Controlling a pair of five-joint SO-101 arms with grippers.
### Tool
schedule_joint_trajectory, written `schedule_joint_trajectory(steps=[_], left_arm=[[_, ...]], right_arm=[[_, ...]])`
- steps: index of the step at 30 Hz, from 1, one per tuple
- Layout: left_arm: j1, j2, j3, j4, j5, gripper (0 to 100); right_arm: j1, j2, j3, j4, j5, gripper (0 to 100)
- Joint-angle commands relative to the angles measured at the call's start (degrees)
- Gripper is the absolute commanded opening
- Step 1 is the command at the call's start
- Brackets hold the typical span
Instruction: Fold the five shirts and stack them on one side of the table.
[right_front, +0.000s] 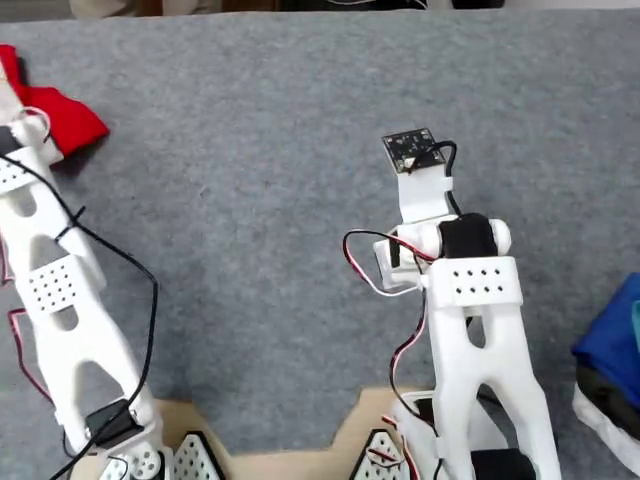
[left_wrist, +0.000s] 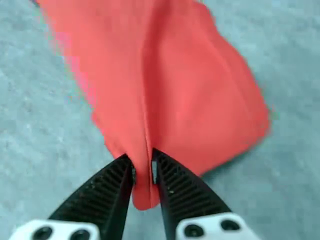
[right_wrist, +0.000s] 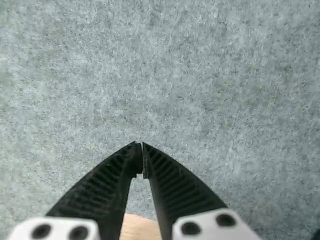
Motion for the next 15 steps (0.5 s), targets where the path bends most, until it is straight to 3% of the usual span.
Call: schedule_joint_trajectory(steps=[1,4,10,15], left_arm=[[4.48,-8.13,-3.52,11.78,-1.23,2],[8.00,-13.41,-3.52,18.99,-1.14,2],[11.43,-23.08,-1.49,19.16,2.90,2],[15.47,-35.03,13.45,19.16,3.16,2]], right_arm=[[-0.66,-0.92,0.13,-0.53,0.26,0.9],[-0.66,-1.01,0.13,-0.53,0.26,0.9],[-0.57,-1.01,0.66,-0.44,0.18,0.9],[-0.57,-1.01,3.47,-0.62,0.26,0.9]])
